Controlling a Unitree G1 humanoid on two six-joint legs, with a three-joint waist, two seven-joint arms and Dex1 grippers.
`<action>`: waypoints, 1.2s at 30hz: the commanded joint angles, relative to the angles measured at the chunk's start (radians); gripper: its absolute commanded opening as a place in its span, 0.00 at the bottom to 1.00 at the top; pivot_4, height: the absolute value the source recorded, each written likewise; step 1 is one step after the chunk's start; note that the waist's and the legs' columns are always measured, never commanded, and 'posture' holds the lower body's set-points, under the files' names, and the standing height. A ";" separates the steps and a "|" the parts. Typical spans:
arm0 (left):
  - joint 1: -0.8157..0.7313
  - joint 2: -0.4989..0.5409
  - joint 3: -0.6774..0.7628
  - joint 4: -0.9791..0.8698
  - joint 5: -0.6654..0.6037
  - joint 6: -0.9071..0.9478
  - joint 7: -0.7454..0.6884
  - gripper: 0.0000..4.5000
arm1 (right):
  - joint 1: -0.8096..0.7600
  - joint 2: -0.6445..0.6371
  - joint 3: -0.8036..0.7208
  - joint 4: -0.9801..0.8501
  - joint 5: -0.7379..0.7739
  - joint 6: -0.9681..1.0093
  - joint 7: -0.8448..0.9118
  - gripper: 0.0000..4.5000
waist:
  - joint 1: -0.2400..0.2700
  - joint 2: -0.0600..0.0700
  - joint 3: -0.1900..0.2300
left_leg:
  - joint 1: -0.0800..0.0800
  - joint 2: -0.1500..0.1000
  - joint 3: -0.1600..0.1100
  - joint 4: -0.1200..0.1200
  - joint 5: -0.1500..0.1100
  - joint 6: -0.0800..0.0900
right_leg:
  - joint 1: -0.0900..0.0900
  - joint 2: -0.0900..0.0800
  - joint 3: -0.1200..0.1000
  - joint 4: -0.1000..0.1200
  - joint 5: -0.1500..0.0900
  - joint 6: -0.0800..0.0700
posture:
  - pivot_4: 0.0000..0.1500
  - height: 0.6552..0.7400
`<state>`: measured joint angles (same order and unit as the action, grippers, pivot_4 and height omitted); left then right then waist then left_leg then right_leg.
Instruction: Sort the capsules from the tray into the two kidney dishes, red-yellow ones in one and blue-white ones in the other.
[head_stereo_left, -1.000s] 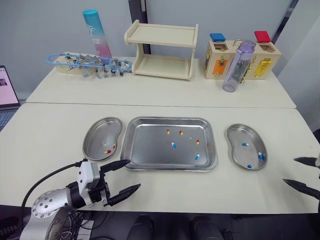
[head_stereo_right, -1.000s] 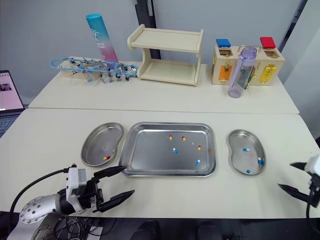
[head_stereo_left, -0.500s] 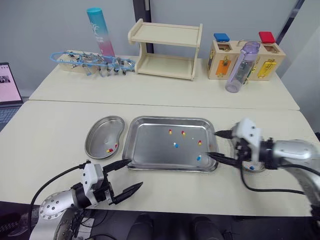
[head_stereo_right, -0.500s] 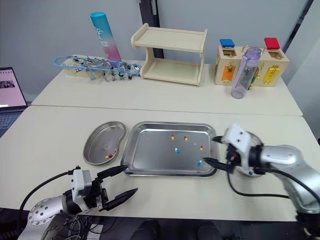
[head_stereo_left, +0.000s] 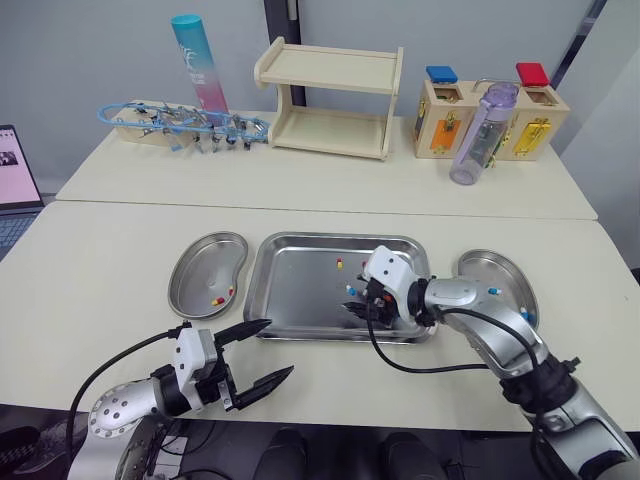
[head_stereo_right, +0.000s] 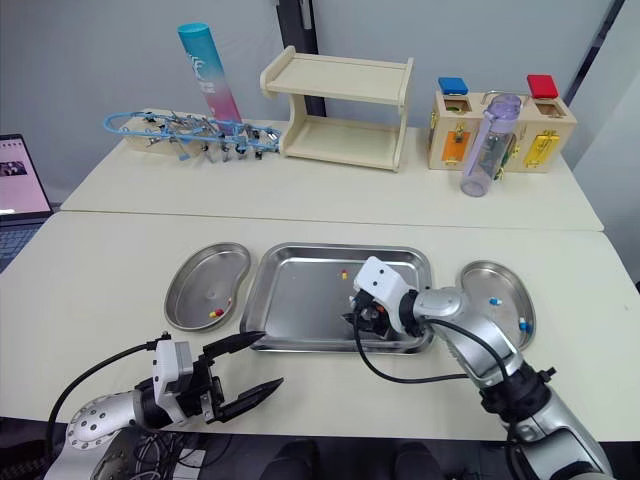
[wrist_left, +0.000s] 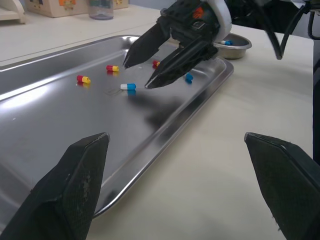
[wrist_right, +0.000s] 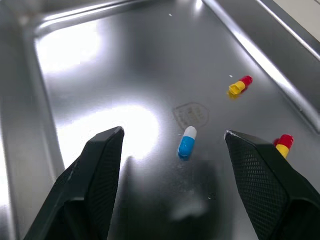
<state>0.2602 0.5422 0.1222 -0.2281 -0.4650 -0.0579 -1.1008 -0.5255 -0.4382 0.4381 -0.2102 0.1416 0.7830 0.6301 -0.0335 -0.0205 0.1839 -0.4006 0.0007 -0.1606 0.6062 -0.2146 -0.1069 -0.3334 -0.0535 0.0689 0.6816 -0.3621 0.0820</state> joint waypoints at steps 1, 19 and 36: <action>0.002 0.007 0.004 -0.012 0.002 -0.023 0.004 1.00 | -0.018 0.024 -0.003 0.014 -0.023 -0.019 -0.011 0.76 | -0.001 0.000 0.000 | 0.000 0.000 0.000 0.000 0.000 0.000 | 0.000 0.000 0.000 0.000 0.000 0.000 | 1.00 1.00; -0.009 0.008 0.006 0.006 -0.011 -0.026 0.007 1.00 | -0.027 0.043 0.044 0.009 -0.141 -0.086 0.023 0.01 | -0.008 0.000 0.000 | 0.001 0.000 0.000 0.000 0.000 0.000 | 0.000 0.000 0.000 0.000 0.000 0.000 | 1.00 1.00; -0.179 0.014 -0.073 -0.079 -0.095 0.049 -0.062 1.00 | 0.415 -0.280 -0.614 -0.528 0.140 0.133 0.125 0.01 | 0.000 0.001 0.000 | 0.000 0.000 0.000 0.000 0.000 0.000 | 0.001 0.000 0.000 0.000 0.000 0.000 | 1.00 1.00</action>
<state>0.0852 0.5548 0.0581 -0.2727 -0.5371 -0.0115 -1.1523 -0.1234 -0.6968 -0.1063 -0.6953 0.2605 0.9170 0.7429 -0.0339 -0.0199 0.1838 -0.4007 0.0003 -0.1603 0.6061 -0.2147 -0.1067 -0.3326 -0.0538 0.0688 0.6814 -0.3622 0.0822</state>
